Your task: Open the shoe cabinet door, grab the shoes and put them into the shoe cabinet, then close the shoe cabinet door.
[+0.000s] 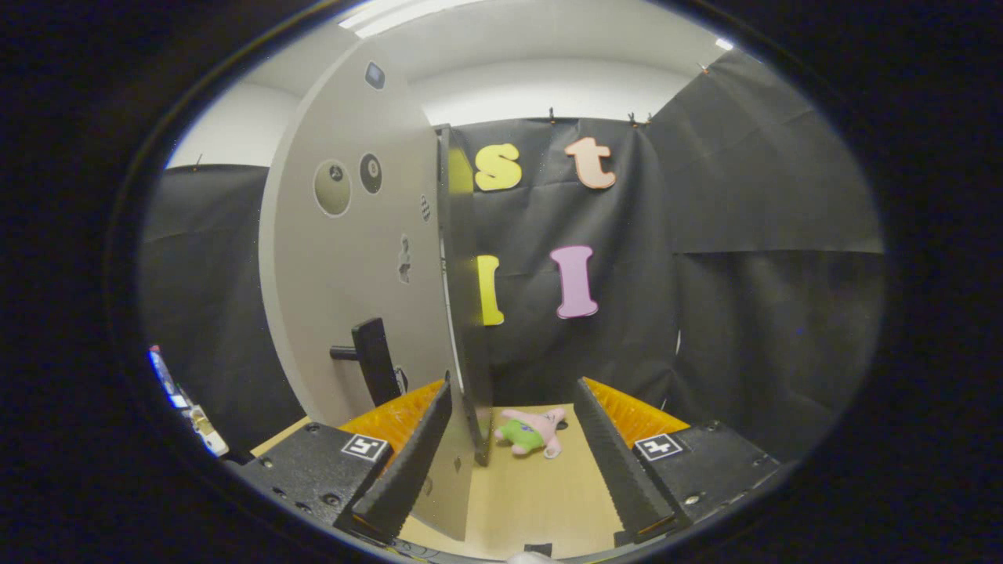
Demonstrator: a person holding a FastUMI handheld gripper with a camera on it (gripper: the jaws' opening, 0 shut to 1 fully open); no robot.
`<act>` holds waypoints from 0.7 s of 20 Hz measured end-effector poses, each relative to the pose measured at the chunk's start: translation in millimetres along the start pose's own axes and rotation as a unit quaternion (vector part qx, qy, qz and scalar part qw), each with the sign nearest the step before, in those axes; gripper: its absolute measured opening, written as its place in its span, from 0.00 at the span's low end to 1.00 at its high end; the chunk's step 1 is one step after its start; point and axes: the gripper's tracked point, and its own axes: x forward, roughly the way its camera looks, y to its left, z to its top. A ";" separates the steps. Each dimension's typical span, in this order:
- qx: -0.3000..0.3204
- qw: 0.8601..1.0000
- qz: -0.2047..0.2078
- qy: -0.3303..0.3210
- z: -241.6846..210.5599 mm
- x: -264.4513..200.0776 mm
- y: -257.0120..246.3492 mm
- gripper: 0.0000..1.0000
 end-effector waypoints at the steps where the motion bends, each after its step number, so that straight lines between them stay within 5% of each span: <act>1: 0.000 1.000 0.009 0.000 0.3 0.2 2.7 0.99; 14: -0.023 0.999 0.027 0.014 -3.6 6.9 20.4 0.95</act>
